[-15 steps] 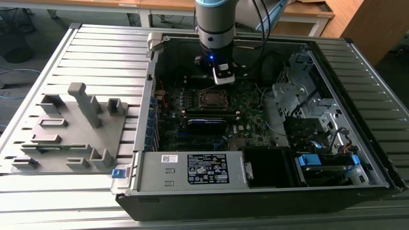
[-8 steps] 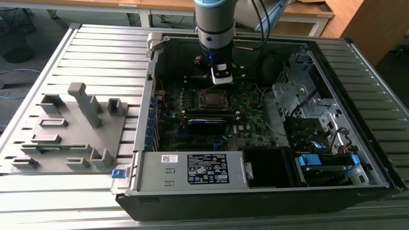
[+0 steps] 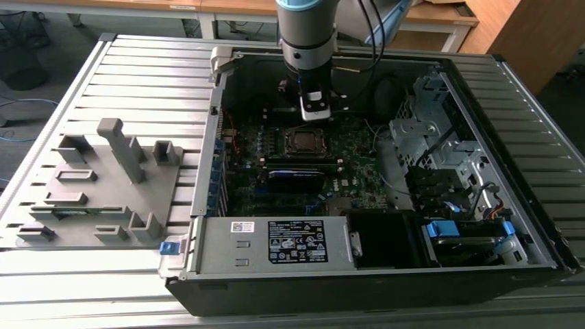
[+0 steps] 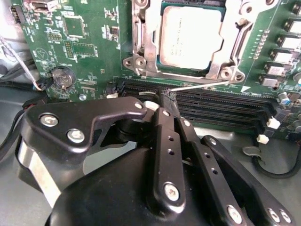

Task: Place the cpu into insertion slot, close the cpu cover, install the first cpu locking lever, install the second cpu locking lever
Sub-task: 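Install the first cpu locking lever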

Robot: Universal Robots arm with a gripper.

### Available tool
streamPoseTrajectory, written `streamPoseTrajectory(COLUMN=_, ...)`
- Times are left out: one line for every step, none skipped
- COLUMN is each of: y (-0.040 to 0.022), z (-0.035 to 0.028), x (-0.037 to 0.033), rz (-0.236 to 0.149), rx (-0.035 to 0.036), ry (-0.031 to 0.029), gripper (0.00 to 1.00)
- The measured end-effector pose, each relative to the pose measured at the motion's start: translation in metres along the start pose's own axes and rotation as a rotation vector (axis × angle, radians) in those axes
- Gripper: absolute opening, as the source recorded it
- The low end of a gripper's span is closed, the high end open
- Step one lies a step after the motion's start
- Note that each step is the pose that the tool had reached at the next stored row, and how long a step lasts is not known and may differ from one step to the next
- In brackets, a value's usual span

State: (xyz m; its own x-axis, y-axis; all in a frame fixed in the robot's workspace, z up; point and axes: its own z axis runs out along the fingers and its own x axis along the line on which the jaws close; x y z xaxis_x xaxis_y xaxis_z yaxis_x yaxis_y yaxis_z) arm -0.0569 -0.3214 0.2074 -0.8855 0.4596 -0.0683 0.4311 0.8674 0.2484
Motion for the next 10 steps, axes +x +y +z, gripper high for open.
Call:
streamPoseTrajectory(y=-0.0003, z=0.0008, x=0.0002, rz=0.003, rx=0.0001, ry=-0.0010, gripper=0.11)
streamPoseTrajectory(y=-0.0005, z=0.0017, x=0.0003, rz=0.005, rx=0.0000, ry=-0.0019, gripper=0.11)
streamPoseTrajectory(y=-0.0007, z=0.0023, x=0.0003, rz=0.007, rx=0.0001, ry=-0.0028, gripper=0.11)
streamPoseTrajectory(y=-0.0009, z=0.0028, x=0.0004, rz=0.009, rx=0.0002, ry=-0.0035, gripper=0.11)
streamPoseTrajectory(y=-0.0009, z=0.0031, x=0.0005, rz=0.011, rx=0.0004, ry=-0.0040, gripper=0.11)
streamPoseTrajectory(y=-0.0009, z=0.0031, x=0.0005, rz=0.012, rx=0.0005, ry=-0.0042, gripper=0.11)
streamPoseTrajectory(y=-0.0008, z=0.0033, x=0.0006, rz=0.013, rx=0.0005, ry=-0.0044, gripper=0.11)
streamPoseTrajectory(y=-0.0005, z=0.0035, x=0.0008, rz=0.014, rx=0.0006, ry=-0.0047, gripper=0.11)
streamPoseTrajectory(y=-0.0001, z=0.0038, x=0.0011, rz=0.015, rx=0.0005, ry=-0.0050, gripper=0.11)
streamPoseTrajectory(y=0.0002, z=0.0039, x=0.0014, rz=0.016, rx=0.0005, ry=-0.0053, gripper=0.11)
